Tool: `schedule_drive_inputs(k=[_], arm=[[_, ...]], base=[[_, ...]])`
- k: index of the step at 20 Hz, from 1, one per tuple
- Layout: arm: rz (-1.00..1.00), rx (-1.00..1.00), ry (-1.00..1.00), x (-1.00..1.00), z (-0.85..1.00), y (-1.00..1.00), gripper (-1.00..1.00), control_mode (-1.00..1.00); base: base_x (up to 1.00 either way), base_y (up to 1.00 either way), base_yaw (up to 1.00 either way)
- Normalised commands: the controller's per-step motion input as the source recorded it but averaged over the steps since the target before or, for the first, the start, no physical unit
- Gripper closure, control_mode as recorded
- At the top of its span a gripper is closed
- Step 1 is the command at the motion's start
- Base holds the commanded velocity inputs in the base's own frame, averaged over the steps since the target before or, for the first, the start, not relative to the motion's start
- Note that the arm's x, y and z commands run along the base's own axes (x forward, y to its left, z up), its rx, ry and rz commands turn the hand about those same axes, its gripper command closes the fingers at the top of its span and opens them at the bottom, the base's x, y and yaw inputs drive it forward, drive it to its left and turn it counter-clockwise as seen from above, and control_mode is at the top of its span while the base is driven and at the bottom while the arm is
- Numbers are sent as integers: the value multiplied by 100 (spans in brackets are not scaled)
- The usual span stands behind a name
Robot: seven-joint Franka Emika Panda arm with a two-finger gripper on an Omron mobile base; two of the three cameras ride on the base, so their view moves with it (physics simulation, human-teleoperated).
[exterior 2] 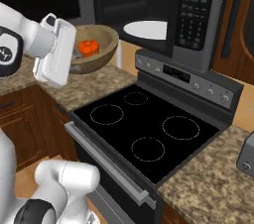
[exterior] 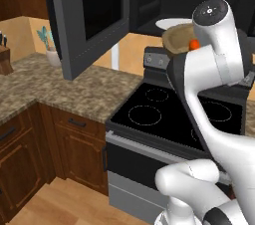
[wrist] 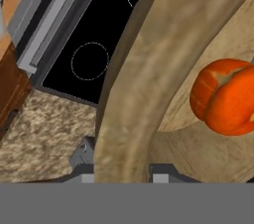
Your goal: Pick the squash from the sink and place it in the bowl. Then pick the bowl and place it in the microwave. Then close the microwave door and press the start button.
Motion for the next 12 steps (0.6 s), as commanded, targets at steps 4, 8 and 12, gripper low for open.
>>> schedule_drive_inputs(k=[4, 8, 12], arm=[[-8, 0, -11, 24, 7, -43, 100, -100], [-4, 0, -22, 44, 0, -30, 100, -100], [-4, 0, -15, 58, 2, -11, 100, -100]], base=[[0, 0, 0], [0, 0, 0], [0, 0, 0]])
